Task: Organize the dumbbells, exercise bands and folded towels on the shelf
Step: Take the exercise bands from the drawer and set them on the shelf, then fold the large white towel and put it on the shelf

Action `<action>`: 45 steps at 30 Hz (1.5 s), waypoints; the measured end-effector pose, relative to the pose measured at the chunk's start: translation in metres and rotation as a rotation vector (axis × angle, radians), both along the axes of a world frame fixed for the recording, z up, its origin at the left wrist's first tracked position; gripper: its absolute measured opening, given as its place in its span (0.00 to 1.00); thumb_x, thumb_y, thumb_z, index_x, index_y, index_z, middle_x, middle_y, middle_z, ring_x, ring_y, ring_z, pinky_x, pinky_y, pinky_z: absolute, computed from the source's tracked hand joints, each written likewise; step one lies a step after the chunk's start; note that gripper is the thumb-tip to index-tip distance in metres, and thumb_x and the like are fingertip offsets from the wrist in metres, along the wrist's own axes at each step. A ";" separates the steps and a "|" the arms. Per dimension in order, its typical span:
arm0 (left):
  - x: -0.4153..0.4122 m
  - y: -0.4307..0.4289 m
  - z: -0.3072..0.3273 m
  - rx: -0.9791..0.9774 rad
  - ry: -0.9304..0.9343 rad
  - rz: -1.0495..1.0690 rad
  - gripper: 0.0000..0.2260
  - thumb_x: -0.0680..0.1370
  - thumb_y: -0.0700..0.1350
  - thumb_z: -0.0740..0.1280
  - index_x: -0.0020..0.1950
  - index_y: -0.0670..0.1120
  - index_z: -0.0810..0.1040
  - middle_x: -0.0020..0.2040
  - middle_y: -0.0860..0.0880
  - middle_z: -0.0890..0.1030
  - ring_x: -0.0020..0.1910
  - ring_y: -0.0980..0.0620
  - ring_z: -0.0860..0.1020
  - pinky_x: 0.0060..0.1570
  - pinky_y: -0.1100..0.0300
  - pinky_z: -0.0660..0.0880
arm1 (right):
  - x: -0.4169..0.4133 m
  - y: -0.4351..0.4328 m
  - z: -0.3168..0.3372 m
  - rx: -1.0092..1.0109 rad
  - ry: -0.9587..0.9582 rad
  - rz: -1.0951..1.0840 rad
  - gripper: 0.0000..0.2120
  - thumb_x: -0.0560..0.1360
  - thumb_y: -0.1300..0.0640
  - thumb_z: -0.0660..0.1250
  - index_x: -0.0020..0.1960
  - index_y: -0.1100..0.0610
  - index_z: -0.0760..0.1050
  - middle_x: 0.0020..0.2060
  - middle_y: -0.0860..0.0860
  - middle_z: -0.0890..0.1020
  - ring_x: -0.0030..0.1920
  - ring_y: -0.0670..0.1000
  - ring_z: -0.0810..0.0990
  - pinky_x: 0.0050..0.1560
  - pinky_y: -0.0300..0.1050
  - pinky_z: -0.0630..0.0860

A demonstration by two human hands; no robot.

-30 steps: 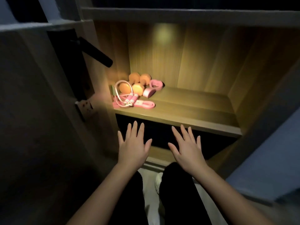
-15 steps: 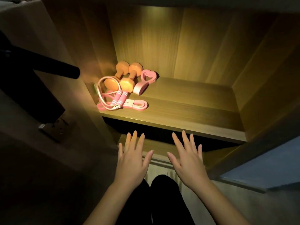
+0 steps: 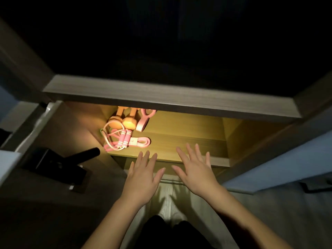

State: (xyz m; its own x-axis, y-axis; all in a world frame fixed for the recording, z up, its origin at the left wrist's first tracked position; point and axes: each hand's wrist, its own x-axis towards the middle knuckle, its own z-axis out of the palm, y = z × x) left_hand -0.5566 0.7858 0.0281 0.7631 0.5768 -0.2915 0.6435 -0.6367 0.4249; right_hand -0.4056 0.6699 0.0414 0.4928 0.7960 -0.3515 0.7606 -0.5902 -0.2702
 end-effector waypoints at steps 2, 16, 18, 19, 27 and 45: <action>0.001 0.000 0.015 -0.021 0.001 -0.045 0.36 0.75 0.69 0.40 0.80 0.54 0.51 0.80 0.51 0.48 0.79 0.52 0.41 0.76 0.50 0.44 | -0.003 -0.005 0.020 -0.001 0.002 -0.032 0.34 0.75 0.31 0.40 0.79 0.41 0.42 0.79 0.50 0.40 0.77 0.56 0.34 0.75 0.63 0.35; 0.020 0.021 0.043 -0.025 -0.008 -0.341 0.41 0.72 0.73 0.38 0.79 0.52 0.57 0.80 0.50 0.55 0.79 0.51 0.48 0.75 0.53 0.50 | -0.028 -0.026 0.039 0.043 0.055 -0.394 0.31 0.80 0.35 0.47 0.79 0.43 0.45 0.79 0.51 0.44 0.78 0.56 0.39 0.75 0.62 0.38; 0.026 0.017 0.043 -0.021 -0.007 -0.376 0.30 0.80 0.64 0.48 0.79 0.51 0.57 0.80 0.50 0.55 0.79 0.51 0.48 0.76 0.54 0.50 | -0.027 -0.033 0.038 0.051 0.067 -0.434 0.31 0.80 0.35 0.47 0.79 0.43 0.45 0.79 0.51 0.45 0.78 0.55 0.39 0.75 0.62 0.38; 0.029 0.015 0.043 -0.025 -0.013 -0.390 0.28 0.81 0.62 0.50 0.79 0.51 0.57 0.80 0.50 0.55 0.79 0.51 0.48 0.76 0.54 0.50 | -0.026 -0.038 0.037 0.055 0.077 -0.460 0.31 0.80 0.35 0.47 0.79 0.43 0.45 0.79 0.51 0.45 0.78 0.55 0.39 0.75 0.62 0.38; 0.088 -0.021 0.045 -0.002 -0.018 -0.557 0.27 0.82 0.60 0.52 0.78 0.51 0.58 0.79 0.49 0.58 0.79 0.50 0.51 0.76 0.53 0.52 | -0.001 -0.095 0.027 0.108 0.118 -0.693 0.31 0.80 0.35 0.48 0.79 0.43 0.46 0.79 0.51 0.46 0.78 0.56 0.40 0.75 0.62 0.40; 0.306 -0.294 0.016 0.031 0.039 -0.957 0.26 0.82 0.60 0.52 0.78 0.51 0.57 0.79 0.49 0.57 0.79 0.49 0.50 0.76 0.51 0.53 | 0.148 -0.373 0.013 0.030 0.019 -0.946 0.31 0.80 0.38 0.52 0.79 0.45 0.46 0.79 0.54 0.48 0.78 0.58 0.42 0.74 0.66 0.44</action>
